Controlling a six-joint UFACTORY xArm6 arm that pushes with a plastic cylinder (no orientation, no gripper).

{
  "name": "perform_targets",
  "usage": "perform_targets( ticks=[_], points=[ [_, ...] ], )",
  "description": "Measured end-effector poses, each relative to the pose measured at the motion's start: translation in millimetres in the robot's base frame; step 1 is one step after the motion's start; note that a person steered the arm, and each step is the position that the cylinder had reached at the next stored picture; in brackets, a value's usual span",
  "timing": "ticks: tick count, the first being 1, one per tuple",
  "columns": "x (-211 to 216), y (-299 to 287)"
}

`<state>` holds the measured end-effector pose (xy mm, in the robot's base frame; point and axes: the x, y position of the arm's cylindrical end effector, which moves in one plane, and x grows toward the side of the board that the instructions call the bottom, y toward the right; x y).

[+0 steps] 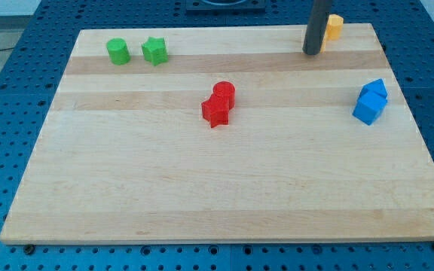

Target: Push the green star into the green circle

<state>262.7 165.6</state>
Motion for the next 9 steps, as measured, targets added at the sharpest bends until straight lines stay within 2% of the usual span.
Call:
perform_targets(
  ticks=[2,3,5,6,9],
  points=[
    [-10,11],
    [-6,-43],
    [1,-195],
    [8,-238],
    [16,-304]
  ],
)
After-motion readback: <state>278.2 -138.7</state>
